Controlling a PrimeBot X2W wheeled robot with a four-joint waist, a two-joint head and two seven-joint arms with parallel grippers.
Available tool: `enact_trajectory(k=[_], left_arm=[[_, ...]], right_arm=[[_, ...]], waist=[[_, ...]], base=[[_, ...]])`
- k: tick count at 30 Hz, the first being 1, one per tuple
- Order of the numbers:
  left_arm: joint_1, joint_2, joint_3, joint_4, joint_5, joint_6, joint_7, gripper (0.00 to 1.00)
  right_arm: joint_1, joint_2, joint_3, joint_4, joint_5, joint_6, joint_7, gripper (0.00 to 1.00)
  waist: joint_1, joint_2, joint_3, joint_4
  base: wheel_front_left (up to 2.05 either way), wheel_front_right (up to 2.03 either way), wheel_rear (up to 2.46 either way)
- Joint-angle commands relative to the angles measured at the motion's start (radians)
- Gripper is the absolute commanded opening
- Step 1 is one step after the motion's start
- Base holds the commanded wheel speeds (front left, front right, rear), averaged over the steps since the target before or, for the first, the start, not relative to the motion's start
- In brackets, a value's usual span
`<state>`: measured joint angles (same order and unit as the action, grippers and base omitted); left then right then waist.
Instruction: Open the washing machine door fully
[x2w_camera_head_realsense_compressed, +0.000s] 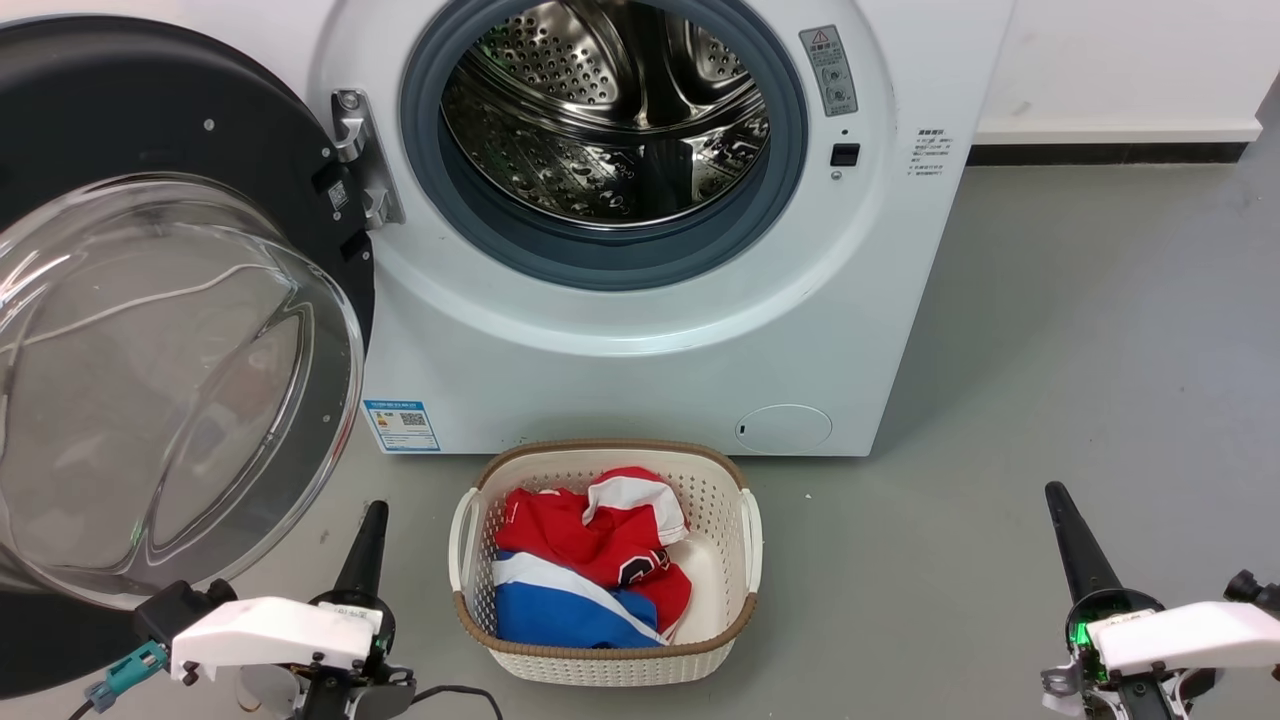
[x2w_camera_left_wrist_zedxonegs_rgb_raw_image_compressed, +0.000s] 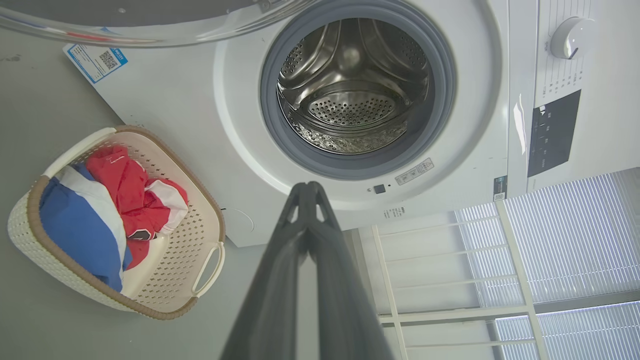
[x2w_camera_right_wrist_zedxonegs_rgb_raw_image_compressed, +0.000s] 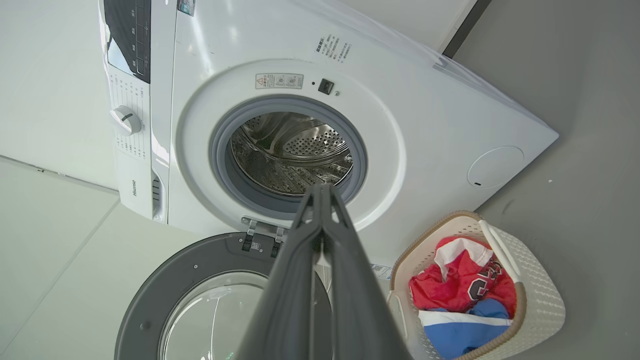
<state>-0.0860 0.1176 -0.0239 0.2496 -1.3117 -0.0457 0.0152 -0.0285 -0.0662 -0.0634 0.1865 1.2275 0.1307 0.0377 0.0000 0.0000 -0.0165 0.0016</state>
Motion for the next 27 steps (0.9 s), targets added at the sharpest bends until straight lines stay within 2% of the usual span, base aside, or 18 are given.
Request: enact_trajectory(k=[1, 27], left_arm=[[-0.02, -0.002, 0.013, -0.008, -0.02, -0.009, 0.007, 0.0], [-0.026, -0.041, 0.087, -0.007, -0.186, -0.055, 0.06, 0.0]], right_arm=[[-0.027, -0.005, -0.003, -0.003, 0.03, 0.0, 0.006, 0.0], [-0.061, -0.002, -0.019, 0.033, 0.248, 0.0, 0.039, 0.0]], waist=[[0.0, 0.0, 0.001, 0.0], [0.0, 0.0, 0.011, -0.001]], base=[[0.0, 0.0, 0.0], [0.0, 0.0, 0.0]])
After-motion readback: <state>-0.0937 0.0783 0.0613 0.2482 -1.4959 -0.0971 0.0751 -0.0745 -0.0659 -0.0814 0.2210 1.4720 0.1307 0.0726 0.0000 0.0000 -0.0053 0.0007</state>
